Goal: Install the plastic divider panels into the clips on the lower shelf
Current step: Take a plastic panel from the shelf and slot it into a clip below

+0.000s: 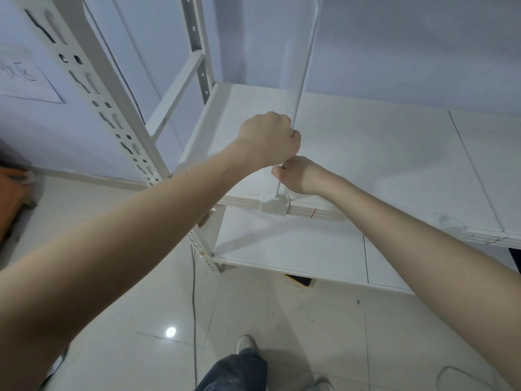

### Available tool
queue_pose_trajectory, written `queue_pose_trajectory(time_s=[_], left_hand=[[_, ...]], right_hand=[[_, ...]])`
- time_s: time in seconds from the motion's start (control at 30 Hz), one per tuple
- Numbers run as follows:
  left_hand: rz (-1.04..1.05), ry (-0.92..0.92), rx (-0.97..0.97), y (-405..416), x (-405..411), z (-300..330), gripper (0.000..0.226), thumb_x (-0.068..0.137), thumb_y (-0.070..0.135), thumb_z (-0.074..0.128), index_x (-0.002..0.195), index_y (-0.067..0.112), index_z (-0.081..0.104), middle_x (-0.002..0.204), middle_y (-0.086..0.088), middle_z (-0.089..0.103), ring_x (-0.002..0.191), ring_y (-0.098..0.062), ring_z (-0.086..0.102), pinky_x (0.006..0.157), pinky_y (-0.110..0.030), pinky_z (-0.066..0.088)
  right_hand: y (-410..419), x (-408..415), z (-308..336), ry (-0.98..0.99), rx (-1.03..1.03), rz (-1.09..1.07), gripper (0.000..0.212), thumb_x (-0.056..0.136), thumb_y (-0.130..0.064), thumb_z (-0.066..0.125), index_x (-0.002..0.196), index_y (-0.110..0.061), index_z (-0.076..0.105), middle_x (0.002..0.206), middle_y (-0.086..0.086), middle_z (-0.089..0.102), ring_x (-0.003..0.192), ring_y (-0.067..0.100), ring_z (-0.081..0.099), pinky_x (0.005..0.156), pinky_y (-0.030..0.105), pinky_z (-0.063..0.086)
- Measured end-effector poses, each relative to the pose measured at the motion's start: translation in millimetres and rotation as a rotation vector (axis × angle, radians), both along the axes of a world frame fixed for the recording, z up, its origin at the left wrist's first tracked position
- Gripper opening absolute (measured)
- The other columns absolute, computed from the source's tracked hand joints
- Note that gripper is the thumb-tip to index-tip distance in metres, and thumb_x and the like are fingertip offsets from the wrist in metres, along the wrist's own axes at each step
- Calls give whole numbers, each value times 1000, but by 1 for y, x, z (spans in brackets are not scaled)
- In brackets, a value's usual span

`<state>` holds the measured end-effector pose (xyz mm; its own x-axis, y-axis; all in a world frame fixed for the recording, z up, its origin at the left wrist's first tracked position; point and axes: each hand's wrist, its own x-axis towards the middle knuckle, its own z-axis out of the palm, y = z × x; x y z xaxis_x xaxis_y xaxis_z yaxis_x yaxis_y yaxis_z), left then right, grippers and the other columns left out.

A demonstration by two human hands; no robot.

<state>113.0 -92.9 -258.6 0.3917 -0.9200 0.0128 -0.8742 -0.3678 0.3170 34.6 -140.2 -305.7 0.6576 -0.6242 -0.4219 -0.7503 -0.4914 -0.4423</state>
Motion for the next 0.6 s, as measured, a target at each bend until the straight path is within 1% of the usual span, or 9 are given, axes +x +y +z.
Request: queue_pose_trajectory(time_s=[0.07,0.13,0.17,0.23,0.27,0.33,0.47,0.53,0.6], left_hand=[[2,5,19,0,0,0,36,94,23,37,60,11,33,62,-1,35,77,-29,45,67,-31,32],[12,25,38,-1,1,1,29,94,23,36,71,7,41,63,0,36,78,-29,45,68,-31,33],[17,38,56,-1,1,2,24,94,23,36,78,6,43,65,-1,40,79,-28,46,68,-31,34],[15,61,113,0,2,3,22,93,23,36,82,8,48,75,-4,51,78,-27,48,68,-30,36],[16,75,148,0,3,3,23,93,23,35,80,10,50,79,-4,54,75,-26,49,67,-29,36],[16,102,194,1,4,1,26,93,22,34,75,11,51,78,-2,53,69,-23,48,63,-28,36],[37,151,231,2,7,-1,34,94,23,31,63,14,44,68,1,49,55,-17,46,68,-29,40],[52,194,236,3,9,-3,35,93,22,30,61,15,42,69,-1,52,54,-17,46,67,-29,40],[72,228,216,5,10,-6,38,93,20,29,56,13,37,64,-2,47,54,-16,41,58,-28,35]], right_hand=[[-1,0,-1,4,9,2,35,95,-22,28,61,-12,29,65,3,36,59,20,35,53,30,27],[-1,1,0,11,20,6,35,95,-23,28,61,-12,29,64,3,36,59,20,35,52,30,27],[-1,1,0,14,26,7,36,95,-23,28,60,-13,28,63,3,36,57,19,34,51,29,26],[-1,3,0,19,35,10,37,96,-22,28,60,-17,26,63,2,36,54,16,34,50,28,26],[-1,3,0,20,40,12,36,96,-22,28,60,-19,24,63,1,37,54,15,35,50,28,26],[-1,4,-2,20,42,15,36,96,-23,27,60,-21,24,64,0,38,55,14,36,50,28,27],[-1,6,-6,38,15,30,36,97,-25,24,65,-13,35,66,2,41,65,22,42,57,31,32],[0,7,-7,38,12,31,33,98,-25,23,77,-7,42,67,3,42,69,23,43,63,31,34],[0,9,-8,36,9,37,30,97,-24,23,83,-6,41,66,3,41,61,20,40,56,31,31]])
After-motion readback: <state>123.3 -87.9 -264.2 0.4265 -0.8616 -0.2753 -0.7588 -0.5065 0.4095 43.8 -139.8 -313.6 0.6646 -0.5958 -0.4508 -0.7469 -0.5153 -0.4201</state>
